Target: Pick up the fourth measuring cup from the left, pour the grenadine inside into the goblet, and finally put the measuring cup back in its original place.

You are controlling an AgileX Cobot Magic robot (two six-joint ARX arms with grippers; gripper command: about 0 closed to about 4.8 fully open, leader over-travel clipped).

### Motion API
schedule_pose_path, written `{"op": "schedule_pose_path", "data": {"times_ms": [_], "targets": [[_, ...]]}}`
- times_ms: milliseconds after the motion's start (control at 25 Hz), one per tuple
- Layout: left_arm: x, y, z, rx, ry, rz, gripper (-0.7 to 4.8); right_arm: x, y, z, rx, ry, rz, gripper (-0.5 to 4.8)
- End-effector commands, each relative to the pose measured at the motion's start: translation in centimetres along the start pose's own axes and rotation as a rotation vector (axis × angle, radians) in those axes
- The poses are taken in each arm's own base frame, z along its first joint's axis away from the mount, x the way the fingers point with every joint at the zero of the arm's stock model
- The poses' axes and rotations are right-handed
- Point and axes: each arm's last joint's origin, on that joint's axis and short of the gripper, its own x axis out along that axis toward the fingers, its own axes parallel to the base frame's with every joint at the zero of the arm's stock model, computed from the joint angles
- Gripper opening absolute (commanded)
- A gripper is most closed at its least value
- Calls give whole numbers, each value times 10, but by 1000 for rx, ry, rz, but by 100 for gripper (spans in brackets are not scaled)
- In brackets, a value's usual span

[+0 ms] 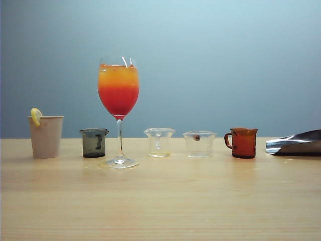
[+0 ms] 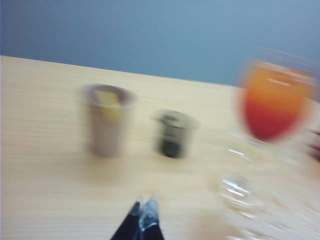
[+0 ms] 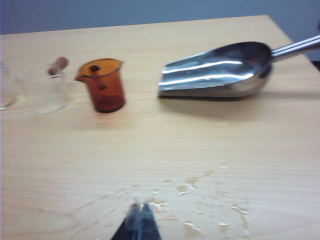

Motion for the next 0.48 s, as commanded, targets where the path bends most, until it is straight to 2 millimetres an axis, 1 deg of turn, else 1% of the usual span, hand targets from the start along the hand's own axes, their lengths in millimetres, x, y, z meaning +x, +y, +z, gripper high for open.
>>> {"op": "schedule_pose_path", "data": {"times_ms": [40, 480], "targets": [[-2, 8, 3, 4, -27, 104, -5, 0, -2, 0, 5, -4, -23, 0], [-2, 9, 3, 3, -29, 118, -5, 0, -2, -1, 5, -4, -24, 0]]}}
